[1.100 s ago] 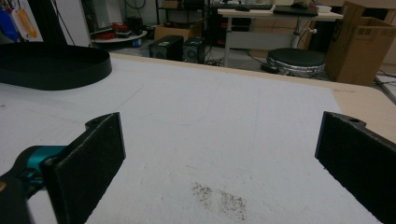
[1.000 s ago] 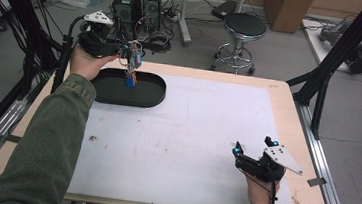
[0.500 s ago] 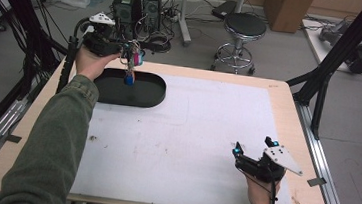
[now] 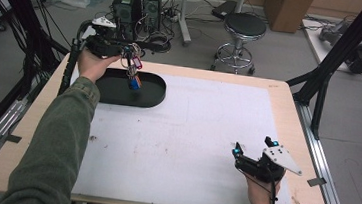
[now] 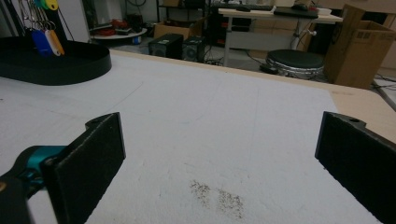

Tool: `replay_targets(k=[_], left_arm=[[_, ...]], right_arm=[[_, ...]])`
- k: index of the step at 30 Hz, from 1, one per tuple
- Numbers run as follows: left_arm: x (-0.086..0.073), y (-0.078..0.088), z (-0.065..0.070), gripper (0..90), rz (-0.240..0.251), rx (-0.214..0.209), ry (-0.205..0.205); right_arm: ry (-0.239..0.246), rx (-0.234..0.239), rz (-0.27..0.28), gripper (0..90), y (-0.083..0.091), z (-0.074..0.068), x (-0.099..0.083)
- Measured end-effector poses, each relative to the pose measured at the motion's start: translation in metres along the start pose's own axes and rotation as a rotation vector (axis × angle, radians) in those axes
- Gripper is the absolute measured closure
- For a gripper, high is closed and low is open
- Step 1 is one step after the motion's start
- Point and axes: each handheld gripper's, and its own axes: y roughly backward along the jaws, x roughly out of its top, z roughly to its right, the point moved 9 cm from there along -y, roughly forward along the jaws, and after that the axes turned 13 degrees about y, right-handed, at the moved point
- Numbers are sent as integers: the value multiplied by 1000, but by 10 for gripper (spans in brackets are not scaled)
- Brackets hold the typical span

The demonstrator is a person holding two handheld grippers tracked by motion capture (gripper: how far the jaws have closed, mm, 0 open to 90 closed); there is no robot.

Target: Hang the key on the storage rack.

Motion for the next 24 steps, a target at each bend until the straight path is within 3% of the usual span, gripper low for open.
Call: replay_targets(k=[8, 12, 18, 22, 24], left_arm=[[-2, 0, -5, 802, 17, -10, 74], [-4, 4, -9, 656, 19, -12, 115], [-6, 8, -8, 469, -1, -43, 134], [-8, 11, -3, 321, -23, -43, 102], [-8, 14, -1, 268, -8, -47, 85]], right_arm=[[1, -1, -1, 5, 0, 0, 0], [2, -1, -1, 5, 0, 0, 0], [9, -1, 0, 5, 0, 0, 0], [10, -1, -4, 5, 0, -1, 0], [8, -1, -3, 5, 0, -1, 0]])
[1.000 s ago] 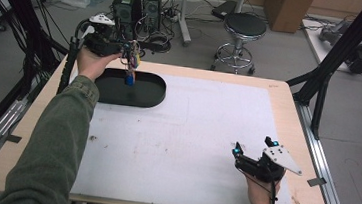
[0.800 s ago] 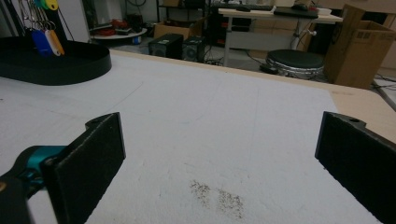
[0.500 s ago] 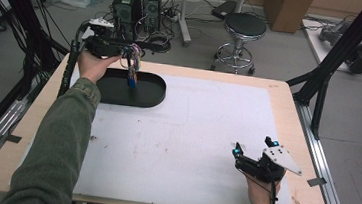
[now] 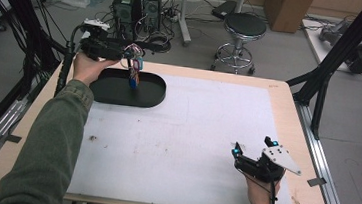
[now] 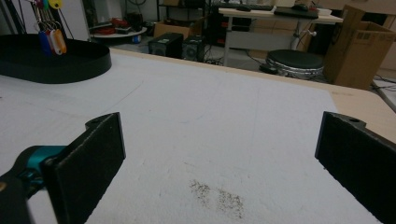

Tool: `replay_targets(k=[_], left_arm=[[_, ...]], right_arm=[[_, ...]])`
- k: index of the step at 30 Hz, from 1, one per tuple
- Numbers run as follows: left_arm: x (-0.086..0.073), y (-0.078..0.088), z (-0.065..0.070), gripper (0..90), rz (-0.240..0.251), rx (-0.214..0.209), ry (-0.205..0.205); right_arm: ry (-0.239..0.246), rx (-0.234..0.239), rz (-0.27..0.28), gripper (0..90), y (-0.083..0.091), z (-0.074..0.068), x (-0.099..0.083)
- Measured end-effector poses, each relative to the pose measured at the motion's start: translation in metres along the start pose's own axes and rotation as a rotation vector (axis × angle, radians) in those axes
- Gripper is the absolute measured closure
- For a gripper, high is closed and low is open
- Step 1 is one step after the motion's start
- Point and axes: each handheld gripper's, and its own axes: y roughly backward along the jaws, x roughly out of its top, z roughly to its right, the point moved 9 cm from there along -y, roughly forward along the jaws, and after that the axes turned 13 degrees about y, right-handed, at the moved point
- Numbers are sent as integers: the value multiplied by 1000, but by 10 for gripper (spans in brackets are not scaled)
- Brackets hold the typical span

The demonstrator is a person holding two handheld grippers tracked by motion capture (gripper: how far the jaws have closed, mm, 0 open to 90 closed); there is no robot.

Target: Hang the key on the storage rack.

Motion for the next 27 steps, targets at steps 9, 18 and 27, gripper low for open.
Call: replay_targets(k=[9, 18, 27], left_arm=[[-13, 10, -6, 57, 4, -35, 73], [-29, 22, -12, 53, 36, -14, 51], [-49, 27, -8, 53, 32, 1, 19]], right_arm=[[4, -3, 1, 5, 0, 1, 0], [8, -1, -4, 5, -1, 0, 0], [0, 0, -10, 5, -1, -1, -1]])
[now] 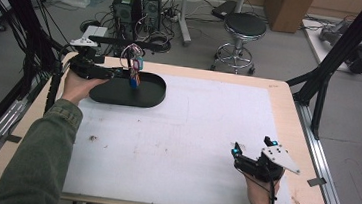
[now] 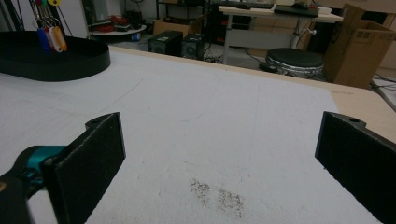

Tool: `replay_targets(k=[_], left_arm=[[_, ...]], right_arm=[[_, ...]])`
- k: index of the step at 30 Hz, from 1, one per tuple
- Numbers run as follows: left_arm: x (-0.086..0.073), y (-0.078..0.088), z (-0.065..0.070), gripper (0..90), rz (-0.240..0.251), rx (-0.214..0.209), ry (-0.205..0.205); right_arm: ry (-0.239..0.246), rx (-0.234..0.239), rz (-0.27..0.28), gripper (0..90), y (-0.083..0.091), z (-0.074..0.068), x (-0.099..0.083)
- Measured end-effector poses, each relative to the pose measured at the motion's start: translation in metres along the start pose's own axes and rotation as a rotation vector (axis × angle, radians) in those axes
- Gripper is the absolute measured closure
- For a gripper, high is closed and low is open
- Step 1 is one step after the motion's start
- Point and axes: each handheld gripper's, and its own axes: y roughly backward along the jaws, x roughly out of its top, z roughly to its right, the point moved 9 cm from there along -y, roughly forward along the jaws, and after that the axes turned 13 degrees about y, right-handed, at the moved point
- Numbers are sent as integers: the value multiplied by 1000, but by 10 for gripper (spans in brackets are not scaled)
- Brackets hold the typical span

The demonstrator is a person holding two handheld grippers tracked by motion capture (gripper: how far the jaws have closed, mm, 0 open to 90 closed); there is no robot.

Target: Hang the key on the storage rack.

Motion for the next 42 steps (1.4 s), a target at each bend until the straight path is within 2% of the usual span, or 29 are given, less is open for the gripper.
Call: replay_targets(k=[10, 17, 21, 25, 28, 32, 35, 42], left_arm=[[-12, 13, 2, 53, 13, 4, -2], [-25, 27, -1, 53, 47, 16, 5], [-33, 31, 2, 53, 55, 7, 5], [-43, 31, 5, 54, 33, 2, -6], [-51, 30, 7, 54, 18, 16, -27], [-63, 30, 7, 53, -22, 35, -35], [-68, 34, 7, 54, -33, 46, -31], [-81, 44, 5, 53, -3, 46, -6]], right_arm=[[6, 1, -2, 5, -1, 0, 0], [15, 2, 0, 5, -1, 0, 0], [10, 4, -1, 5, -1, 0, 0], [16, 4, -2, 5, -1, 0, 0], [14, 4, -1, 5, -1, 0, 0], [13, 4, -1, 5, 0, 0, 0], [9, 5, -2, 5, 0, 0, 0], [7, 4, 6, 5, 1, 1, 0]])
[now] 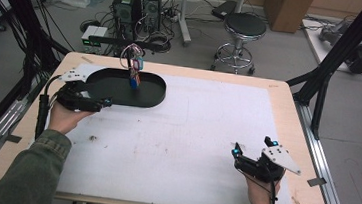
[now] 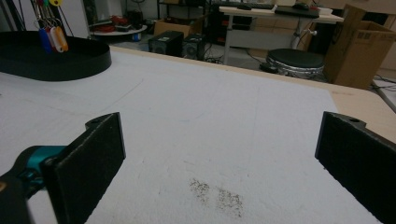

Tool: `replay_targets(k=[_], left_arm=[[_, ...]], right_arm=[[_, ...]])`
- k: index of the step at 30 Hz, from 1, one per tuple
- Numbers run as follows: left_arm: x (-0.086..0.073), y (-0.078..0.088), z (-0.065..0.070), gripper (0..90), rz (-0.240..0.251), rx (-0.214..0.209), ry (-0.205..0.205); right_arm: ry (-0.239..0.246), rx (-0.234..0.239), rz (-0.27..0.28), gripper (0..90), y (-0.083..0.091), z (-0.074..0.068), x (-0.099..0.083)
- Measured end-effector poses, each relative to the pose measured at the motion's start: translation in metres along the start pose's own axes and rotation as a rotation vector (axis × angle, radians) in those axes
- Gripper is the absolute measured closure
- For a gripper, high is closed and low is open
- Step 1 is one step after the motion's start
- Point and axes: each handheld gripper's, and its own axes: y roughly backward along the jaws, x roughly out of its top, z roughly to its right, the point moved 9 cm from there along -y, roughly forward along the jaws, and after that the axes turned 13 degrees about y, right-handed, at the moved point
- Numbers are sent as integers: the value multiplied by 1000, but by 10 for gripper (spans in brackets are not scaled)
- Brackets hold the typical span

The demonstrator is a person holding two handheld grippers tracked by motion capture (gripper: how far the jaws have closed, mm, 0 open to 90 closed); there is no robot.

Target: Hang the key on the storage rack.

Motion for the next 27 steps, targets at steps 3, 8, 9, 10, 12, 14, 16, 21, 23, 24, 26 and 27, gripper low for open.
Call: replay_targets(k=[3, 8, 9, 10, 12, 14, 16, 21, 23, 24, 26, 27], left_arm=[[-7, 4, -4, 54, 8, 11, 16], [-15, 12, -8, 54, 35, 31, 11], [-17, 13, -9, 53, 41, 38, 11], [-19, 14, -10, 54, 42, 41, 16], [-23, 16, -12, 54, 47, 45, 18], [-28, 18, -14, 54, 47, 50, 23], [-31, 21, -15, 54, 55, 55, 32], [-39, 28, -20, 54, 75, 76, 30], [-43, 31, -21, 53, 79, 79, 38], [-44, 33, -22, 53, 84, 84, 36], [-45, 37, -22, 54, 98, 82, 38], [-46, 39, -22, 54, 105, 82, 44]], right_arm=[[2, -2, 1, 5, 0, 1, 0], [-3, -2, -1, 5, 0, 0, 0], [-2, -2, -1, 5, 0, 0, 0], [2, -2, 0, 5, 0, 0, 0], [2, -4, -1, 5, 0, 0, 0], [1, -4, -1, 5, 0, 0, 0], [3, -5, 1, 5, 0, 1, 0], [3, -5, 1, 5, 0, 1, 0], [3, -6, -1, 5, 0, 1, 0], [1, -5, 0, 5, 0, 1, 0], [2, -5, 0, 5, 0, 1, 0], [3, -6, 2, 5, 0, 1, 0]])
